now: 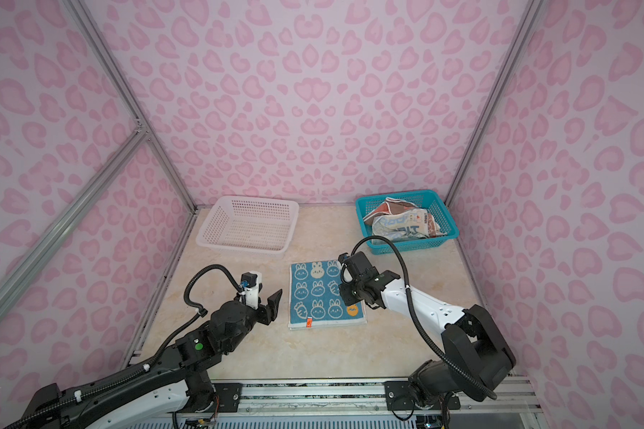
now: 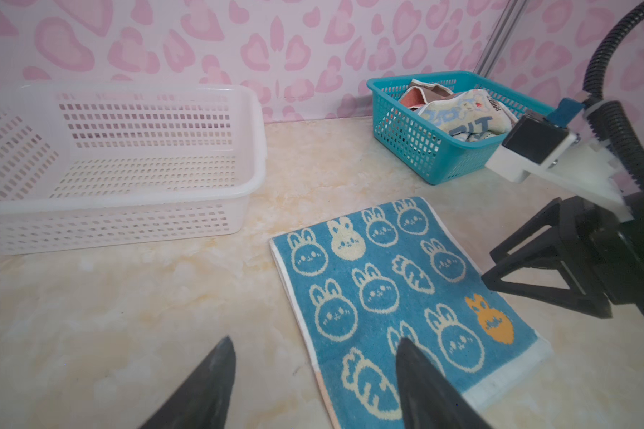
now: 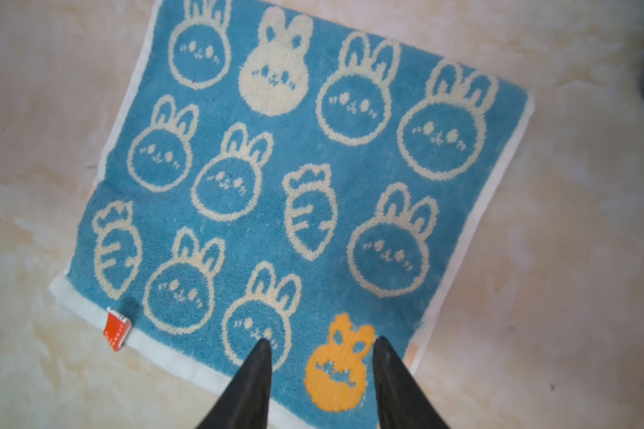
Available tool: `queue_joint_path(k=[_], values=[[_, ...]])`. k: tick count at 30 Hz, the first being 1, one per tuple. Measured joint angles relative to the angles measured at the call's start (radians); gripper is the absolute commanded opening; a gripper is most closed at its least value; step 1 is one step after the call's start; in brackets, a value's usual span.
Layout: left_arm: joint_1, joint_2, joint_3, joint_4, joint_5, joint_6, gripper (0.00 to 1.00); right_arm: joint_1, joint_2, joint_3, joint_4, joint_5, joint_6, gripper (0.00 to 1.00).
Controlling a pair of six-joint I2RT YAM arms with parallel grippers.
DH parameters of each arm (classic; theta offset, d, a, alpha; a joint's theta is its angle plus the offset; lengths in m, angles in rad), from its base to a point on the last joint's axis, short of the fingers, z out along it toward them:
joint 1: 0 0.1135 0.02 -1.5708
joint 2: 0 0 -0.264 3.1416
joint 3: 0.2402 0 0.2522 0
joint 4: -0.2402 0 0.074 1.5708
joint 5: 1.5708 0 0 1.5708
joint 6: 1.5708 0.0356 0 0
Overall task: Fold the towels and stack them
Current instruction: 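Open both grippers to release the towel and lift them away, then move both grippers to the towel edge farthest from the robot and grasp it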
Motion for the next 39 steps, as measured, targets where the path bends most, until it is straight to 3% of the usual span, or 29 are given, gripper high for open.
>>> queue_joint_path(k=[5,17,24,31,39], values=[[0.062,0.146,0.075,-0.045,0.034,-0.027,0.99,0.010,0.060,-0.058,0.080,-0.002,0.069,0.42],[0.135,0.566,0.356,-0.075,0.162,-0.007,1.00,0.040,-0.032,-0.285,0.219,0.039,0.254,0.39],[0.192,0.752,0.490,-0.118,0.253,0.003,0.94,0.042,-0.182,-0.344,0.049,0.079,0.323,0.41],[0.213,0.940,0.664,-0.164,0.332,0.018,0.86,0.023,-0.264,-0.298,-0.061,0.118,0.324,0.47],[0.217,1.122,0.856,-0.225,0.387,0.017,0.74,-0.156,-0.197,-0.180,-0.010,0.130,0.234,0.48]])
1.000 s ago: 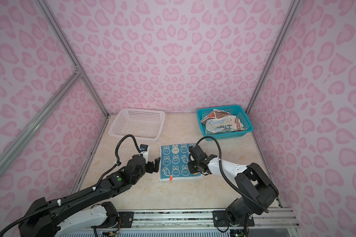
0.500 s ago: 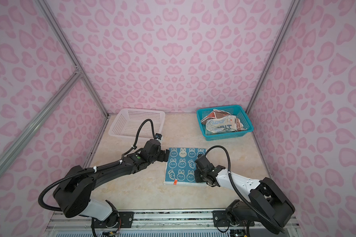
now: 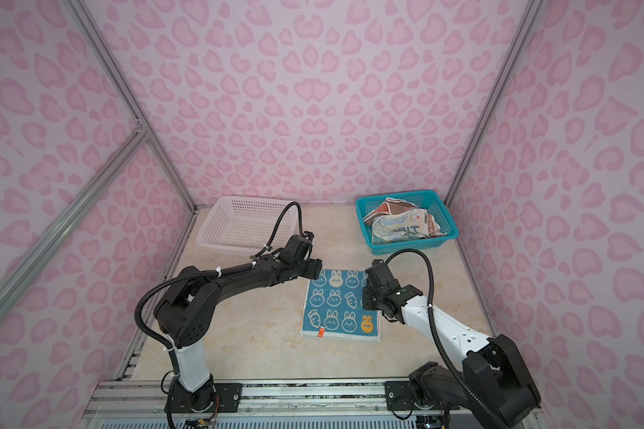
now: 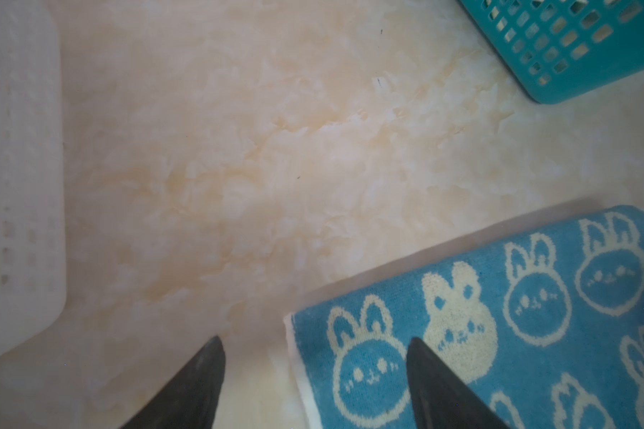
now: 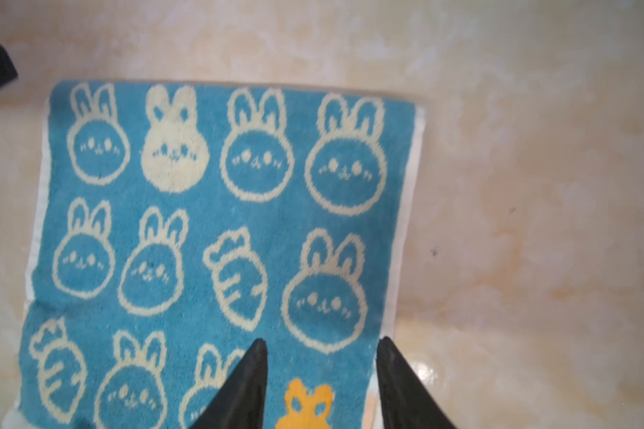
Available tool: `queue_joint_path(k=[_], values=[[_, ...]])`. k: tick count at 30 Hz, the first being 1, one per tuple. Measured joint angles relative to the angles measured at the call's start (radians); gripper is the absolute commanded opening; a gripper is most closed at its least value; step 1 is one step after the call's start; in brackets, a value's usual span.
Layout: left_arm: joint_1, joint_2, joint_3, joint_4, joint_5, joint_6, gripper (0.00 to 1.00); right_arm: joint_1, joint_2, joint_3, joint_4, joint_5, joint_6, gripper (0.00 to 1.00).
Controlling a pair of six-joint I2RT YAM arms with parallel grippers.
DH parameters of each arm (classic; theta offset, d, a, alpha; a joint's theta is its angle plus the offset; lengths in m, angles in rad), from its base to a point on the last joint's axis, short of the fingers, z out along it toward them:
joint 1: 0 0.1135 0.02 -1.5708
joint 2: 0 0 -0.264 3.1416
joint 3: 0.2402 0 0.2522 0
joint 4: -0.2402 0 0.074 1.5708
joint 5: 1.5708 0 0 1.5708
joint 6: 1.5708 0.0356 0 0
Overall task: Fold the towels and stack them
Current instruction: 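Move both grippers to the towel edge farthest from the robot and grasp it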
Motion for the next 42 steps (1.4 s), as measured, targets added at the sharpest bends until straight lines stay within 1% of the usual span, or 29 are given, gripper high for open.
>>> queue_joint_path(k=[2,4,9,16,28,33,37,38,42], values=[[0.000,0.038,0.036,-0.021,0.013,-0.009,0.70,-0.045,0.042,0.035,0.014,-0.003,-0.028,0.49],[0.000,0.061,0.059,-0.046,0.016,-0.014,0.68,-0.083,0.082,0.065,0.029,-0.009,-0.048,0.48],[0.001,0.079,0.080,-0.108,0.009,-0.047,0.63,-0.158,0.172,0.102,0.072,-0.032,-0.082,0.48],[0.001,0.116,0.100,-0.150,-0.013,-0.077,0.60,-0.191,0.275,0.124,0.148,-0.060,-0.092,0.47],[0.002,0.160,0.129,-0.135,-0.022,-0.096,0.48,-0.232,0.422,0.172,0.270,-0.078,-0.078,0.45],[0.003,0.165,0.129,-0.117,-0.021,-0.102,0.42,-0.237,0.452,0.189,0.291,-0.079,-0.077,0.38],[0.004,0.165,0.127,-0.110,-0.016,-0.106,0.37,-0.238,0.458,0.186,0.297,-0.084,-0.076,0.30],[0.005,0.165,0.126,-0.109,-0.013,-0.108,0.35,-0.238,0.458,0.183,0.299,-0.086,-0.076,0.27],[0.005,0.166,0.126,-0.108,-0.002,-0.118,0.21,-0.238,0.457,0.169,0.303,-0.098,-0.076,0.17]])
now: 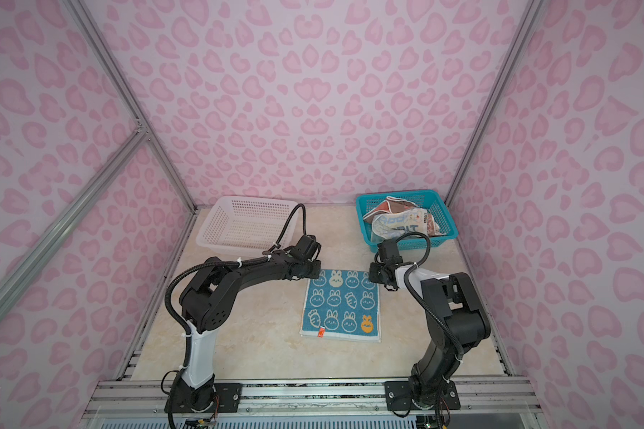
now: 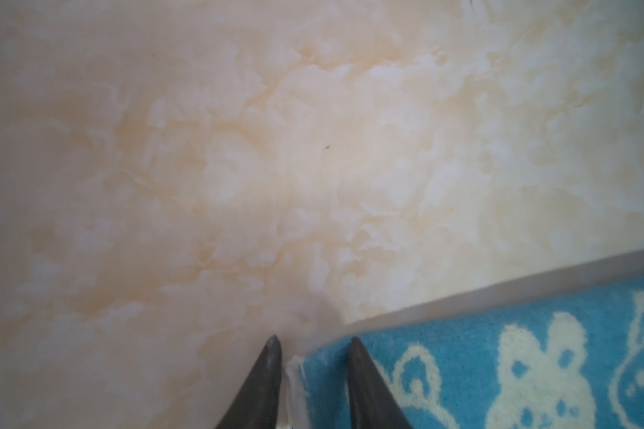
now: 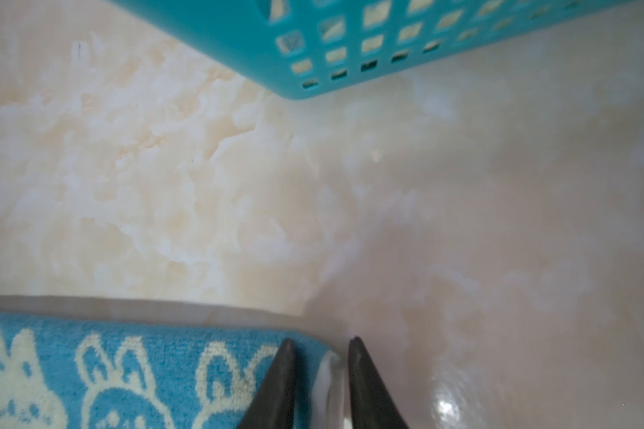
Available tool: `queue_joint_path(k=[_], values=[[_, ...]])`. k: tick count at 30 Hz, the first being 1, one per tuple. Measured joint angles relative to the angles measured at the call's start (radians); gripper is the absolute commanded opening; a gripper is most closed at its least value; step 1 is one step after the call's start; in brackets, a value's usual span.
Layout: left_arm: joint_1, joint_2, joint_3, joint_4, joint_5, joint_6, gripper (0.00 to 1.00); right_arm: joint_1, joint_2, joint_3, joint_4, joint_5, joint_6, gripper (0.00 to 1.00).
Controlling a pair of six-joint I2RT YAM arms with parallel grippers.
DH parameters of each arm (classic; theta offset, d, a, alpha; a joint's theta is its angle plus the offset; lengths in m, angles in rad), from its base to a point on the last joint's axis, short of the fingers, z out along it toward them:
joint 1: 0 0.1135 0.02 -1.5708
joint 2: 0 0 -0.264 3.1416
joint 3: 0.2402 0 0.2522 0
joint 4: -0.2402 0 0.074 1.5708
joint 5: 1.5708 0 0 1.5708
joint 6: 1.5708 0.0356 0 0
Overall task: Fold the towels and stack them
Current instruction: 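Move both grippers to the towel edge farthest from the robot and grasp it, then fold the far towel edge toward the robot with both grippers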
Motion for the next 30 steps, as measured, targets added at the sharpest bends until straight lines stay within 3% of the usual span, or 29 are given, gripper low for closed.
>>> queue_joint_path(k=[5,8,18,23,30], values=[[0.000,0.000,-0.002,0.002,0.027,-0.008,0.03,0.002,-0.007,-0.012,0.003,-0.014,0.003,0.07],[0.000,-0.001,-0.010,0.015,0.038,-0.012,0.02,0.003,-0.013,-0.019,0.008,-0.019,0.005,0.00],[0.000,-0.092,-0.127,0.048,0.043,-0.022,0.03,0.011,-0.090,-0.073,0.046,-0.042,-0.009,0.00],[-0.004,-0.210,-0.213,0.085,-0.002,-0.017,0.03,0.018,-0.163,-0.118,0.096,-0.080,-0.031,0.00],[-0.002,-0.277,-0.218,0.116,-0.084,0.027,0.03,0.018,-0.195,-0.106,0.155,-0.111,-0.043,0.00]])
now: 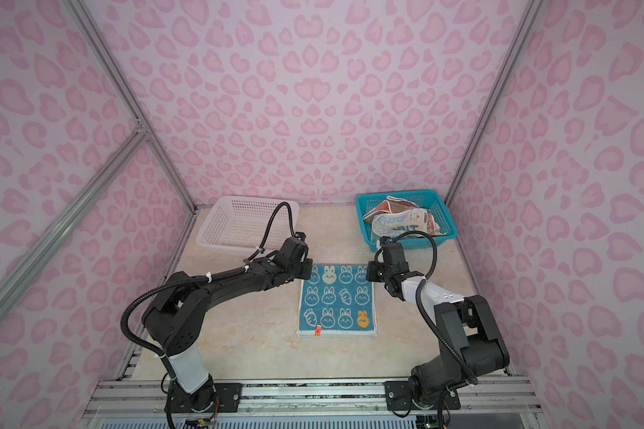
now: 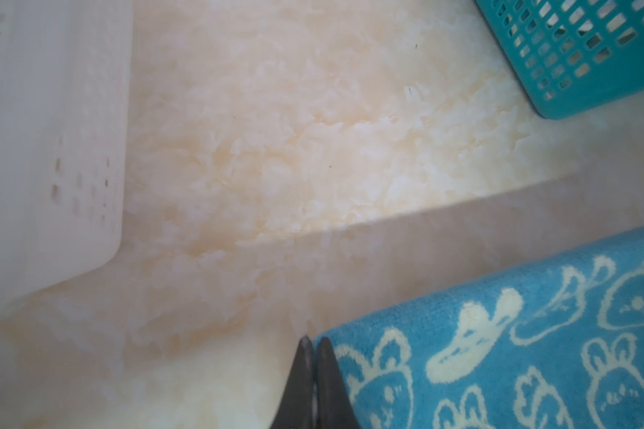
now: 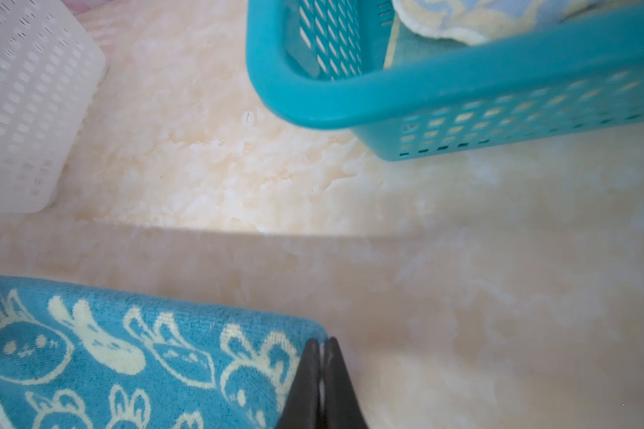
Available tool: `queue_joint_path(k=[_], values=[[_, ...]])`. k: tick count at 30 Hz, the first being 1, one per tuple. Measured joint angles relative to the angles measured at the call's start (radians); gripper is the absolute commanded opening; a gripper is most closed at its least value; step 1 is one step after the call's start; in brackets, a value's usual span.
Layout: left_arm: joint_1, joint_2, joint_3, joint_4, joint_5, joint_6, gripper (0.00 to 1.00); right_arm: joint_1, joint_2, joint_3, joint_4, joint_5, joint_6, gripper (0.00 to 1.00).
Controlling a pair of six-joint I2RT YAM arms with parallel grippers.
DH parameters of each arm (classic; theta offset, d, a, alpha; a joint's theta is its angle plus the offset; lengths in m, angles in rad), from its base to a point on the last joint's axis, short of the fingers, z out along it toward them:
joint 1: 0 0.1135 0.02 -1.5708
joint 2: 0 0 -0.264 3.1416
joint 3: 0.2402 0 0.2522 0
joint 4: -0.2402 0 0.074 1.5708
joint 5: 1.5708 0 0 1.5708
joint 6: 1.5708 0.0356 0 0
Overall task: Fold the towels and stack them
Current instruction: 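Fold the far towel edge toward the robot with both grippers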
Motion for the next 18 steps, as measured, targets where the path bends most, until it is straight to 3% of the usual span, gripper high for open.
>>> queue_joint_path(k=[12,18], values=[[0.059,-0.022,0.048,0.049,-0.053,0.117,0.03,0.000,0.048,0.121,0.084,-0.046,-0.049,0.00],[0.052,-0.097,-0.078,0.141,-0.026,0.133,0.03,0.000,-0.014,0.034,0.107,-0.079,-0.067,0.00]])
